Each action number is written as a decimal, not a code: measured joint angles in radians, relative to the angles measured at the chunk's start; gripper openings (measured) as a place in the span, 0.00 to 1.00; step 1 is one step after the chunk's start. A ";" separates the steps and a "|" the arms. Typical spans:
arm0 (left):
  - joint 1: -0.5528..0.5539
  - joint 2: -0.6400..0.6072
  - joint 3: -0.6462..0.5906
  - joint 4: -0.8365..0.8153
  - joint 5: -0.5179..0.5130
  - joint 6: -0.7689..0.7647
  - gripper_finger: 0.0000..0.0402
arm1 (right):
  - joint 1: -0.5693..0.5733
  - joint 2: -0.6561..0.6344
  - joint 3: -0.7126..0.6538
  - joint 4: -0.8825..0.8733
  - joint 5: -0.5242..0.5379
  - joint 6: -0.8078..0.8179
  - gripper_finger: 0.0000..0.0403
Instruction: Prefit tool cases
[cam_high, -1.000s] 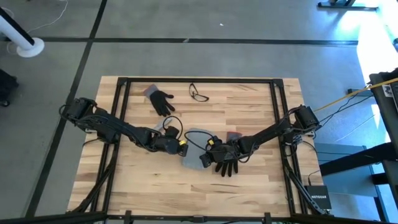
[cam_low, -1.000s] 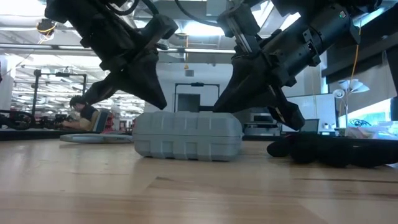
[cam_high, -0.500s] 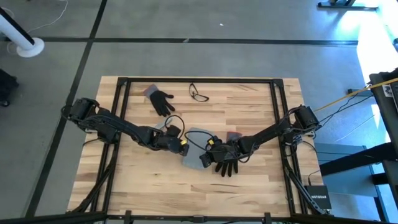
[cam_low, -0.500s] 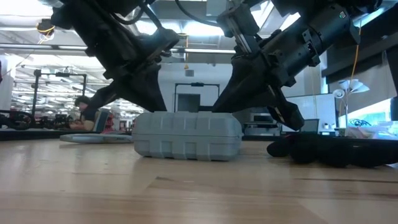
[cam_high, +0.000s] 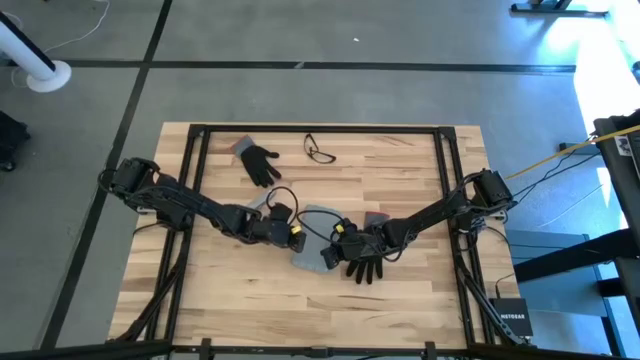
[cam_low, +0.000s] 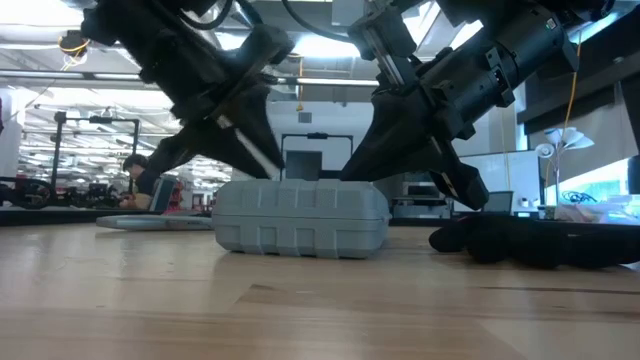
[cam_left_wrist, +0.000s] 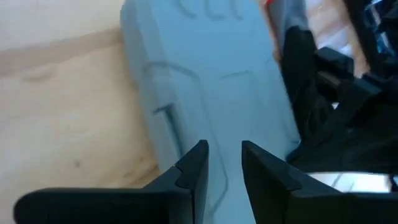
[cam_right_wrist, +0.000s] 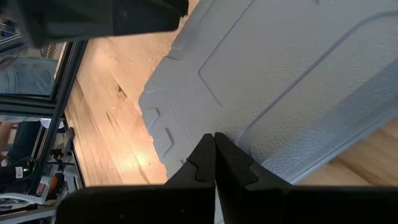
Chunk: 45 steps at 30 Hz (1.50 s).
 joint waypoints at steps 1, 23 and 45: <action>0.006 0.000 0.000 0.002 -0.013 0.031 0.22 | 0.000 0.000 0.000 0.000 0.001 0.000 0.00; 0.045 -0.007 0.042 -0.271 0.077 0.110 0.23 | 0.001 0.000 0.000 0.002 0.003 0.018 0.00; 0.060 0.007 0.072 -0.257 0.083 0.081 0.23 | -0.007 0.000 0.000 0.000 -0.006 0.017 0.00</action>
